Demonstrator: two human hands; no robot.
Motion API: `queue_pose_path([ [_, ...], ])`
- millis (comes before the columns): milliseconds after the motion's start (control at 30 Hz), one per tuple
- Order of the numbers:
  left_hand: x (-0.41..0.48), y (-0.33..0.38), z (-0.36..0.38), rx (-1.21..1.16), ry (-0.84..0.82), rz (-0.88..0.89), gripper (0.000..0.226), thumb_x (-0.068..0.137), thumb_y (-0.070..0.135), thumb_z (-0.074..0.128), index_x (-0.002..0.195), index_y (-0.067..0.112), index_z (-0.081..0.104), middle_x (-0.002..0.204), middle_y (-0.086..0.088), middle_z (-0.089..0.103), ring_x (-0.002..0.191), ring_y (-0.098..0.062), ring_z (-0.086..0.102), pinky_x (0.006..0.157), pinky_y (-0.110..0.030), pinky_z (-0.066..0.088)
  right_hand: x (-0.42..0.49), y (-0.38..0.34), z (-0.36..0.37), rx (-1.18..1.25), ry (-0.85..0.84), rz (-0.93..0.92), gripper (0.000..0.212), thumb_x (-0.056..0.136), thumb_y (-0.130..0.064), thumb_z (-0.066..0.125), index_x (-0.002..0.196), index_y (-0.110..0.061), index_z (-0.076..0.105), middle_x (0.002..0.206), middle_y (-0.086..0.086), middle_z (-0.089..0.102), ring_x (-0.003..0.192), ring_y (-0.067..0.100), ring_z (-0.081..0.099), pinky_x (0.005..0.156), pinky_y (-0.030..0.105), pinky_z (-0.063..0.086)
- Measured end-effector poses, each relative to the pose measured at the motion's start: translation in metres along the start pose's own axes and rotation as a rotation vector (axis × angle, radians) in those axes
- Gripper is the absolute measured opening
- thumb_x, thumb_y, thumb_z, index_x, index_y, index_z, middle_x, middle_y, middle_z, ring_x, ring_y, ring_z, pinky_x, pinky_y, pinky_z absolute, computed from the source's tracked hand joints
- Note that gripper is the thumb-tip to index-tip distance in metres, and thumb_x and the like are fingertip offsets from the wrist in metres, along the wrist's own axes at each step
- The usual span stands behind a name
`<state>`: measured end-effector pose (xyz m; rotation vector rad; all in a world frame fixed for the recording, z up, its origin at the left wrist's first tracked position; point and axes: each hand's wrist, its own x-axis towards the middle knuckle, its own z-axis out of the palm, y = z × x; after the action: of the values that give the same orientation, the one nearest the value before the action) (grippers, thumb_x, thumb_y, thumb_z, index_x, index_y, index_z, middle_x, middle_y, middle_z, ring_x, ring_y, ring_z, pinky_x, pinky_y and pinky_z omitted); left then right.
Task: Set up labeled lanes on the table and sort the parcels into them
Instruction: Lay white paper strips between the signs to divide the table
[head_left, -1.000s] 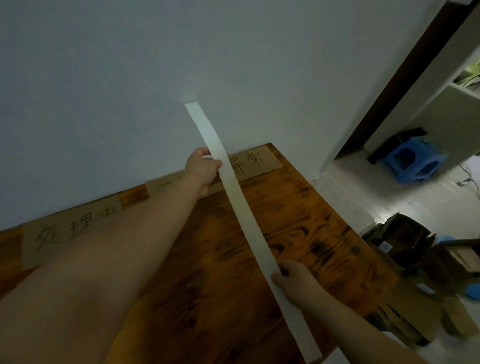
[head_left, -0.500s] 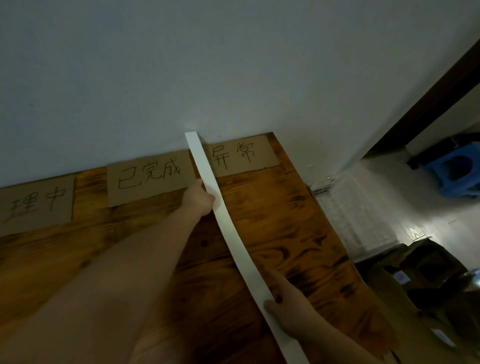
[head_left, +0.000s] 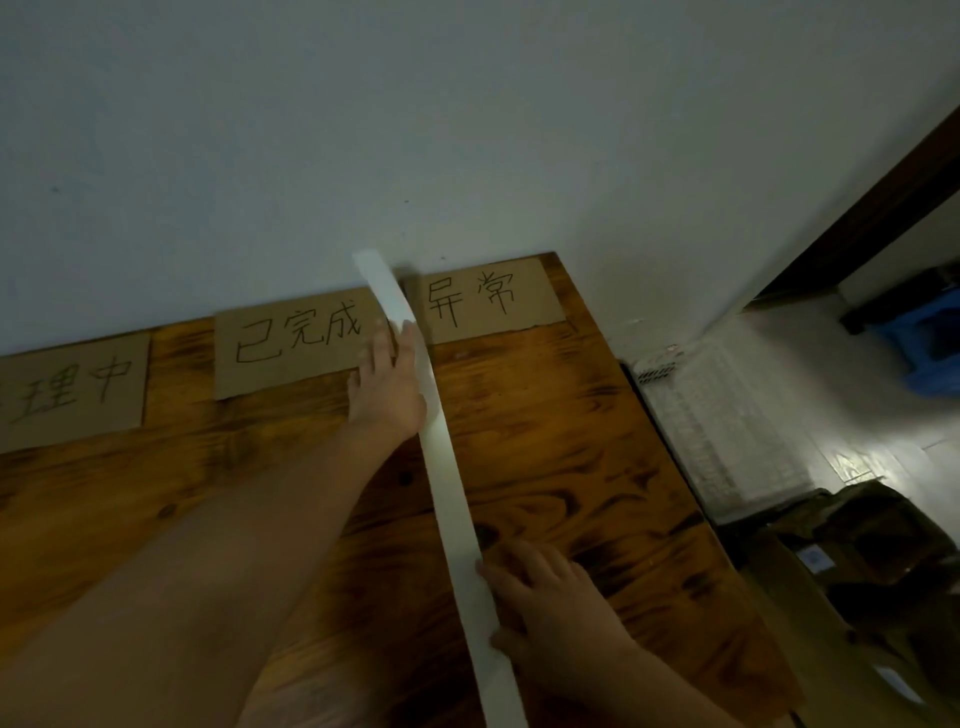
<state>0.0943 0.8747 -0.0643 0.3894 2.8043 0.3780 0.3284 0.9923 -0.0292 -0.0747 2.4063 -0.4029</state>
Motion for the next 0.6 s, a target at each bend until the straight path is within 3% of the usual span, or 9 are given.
queue_pose_path([
  [67, -0.001, -0.003, 0.004, 0.114, -0.061, 0.065, 0.081, 0.093, 0.013, 0.046, 0.150, 0.027, -0.009, 0.156, -0.001, -0.023, 0.144, -0.029, -0.018, 0.116, -0.052, 0.004, 0.003, 0.000, 0.003, -0.111, -0.071, -0.078, 0.070, 0.095, -0.053, 0.042, 0.150, -0.041, 0.000, 0.159, -0.004, -0.016, 0.146, 0.025, -0.014, 0.115, 0.047, -0.004],
  [133, 0.000, -0.006, 0.007, 0.154, -0.147, 0.089, 0.071, 0.094, 0.012, 0.041, 0.151, 0.024, 0.001, 0.158, 0.000, -0.015, 0.144, -0.027, -0.017, 0.116, -0.053, 0.002, 0.006, 0.001, 0.008, -0.149, -0.080, -0.101, 0.070, 0.096, -0.052, 0.040, 0.151, -0.037, 0.000, 0.159, -0.004, -0.020, 0.145, 0.023, -0.020, 0.111, 0.042, -0.011],
  [300, 0.000, -0.011, 0.005, 0.135, -0.171, 0.102, 0.060, 0.099, 0.023, 0.033, 0.152, 0.022, 0.005, 0.160, 0.001, -0.005, 0.146, -0.024, -0.011, 0.115, -0.052, 0.003, 0.005, 0.003, 0.017, -0.147, -0.066, -0.122, 0.069, 0.097, -0.050, 0.038, 0.152, -0.031, 0.001, 0.159, -0.005, -0.017, 0.143, 0.018, -0.022, 0.106, 0.036, -0.017],
  [600, -0.003, -0.015, 0.006, 0.135, -0.090, 0.074, 0.058, 0.096, 0.036, 0.036, 0.148, 0.016, 0.019, 0.157, -0.005, 0.015, 0.146, -0.025, 0.005, 0.116, -0.050, 0.013, 0.002, 0.000, 0.014, -0.150, -0.091, -0.128, 0.068, 0.098, -0.046, 0.040, 0.153, -0.029, 0.004, 0.160, -0.004, -0.015, 0.145, 0.019, -0.018, 0.104, 0.034, -0.019],
])
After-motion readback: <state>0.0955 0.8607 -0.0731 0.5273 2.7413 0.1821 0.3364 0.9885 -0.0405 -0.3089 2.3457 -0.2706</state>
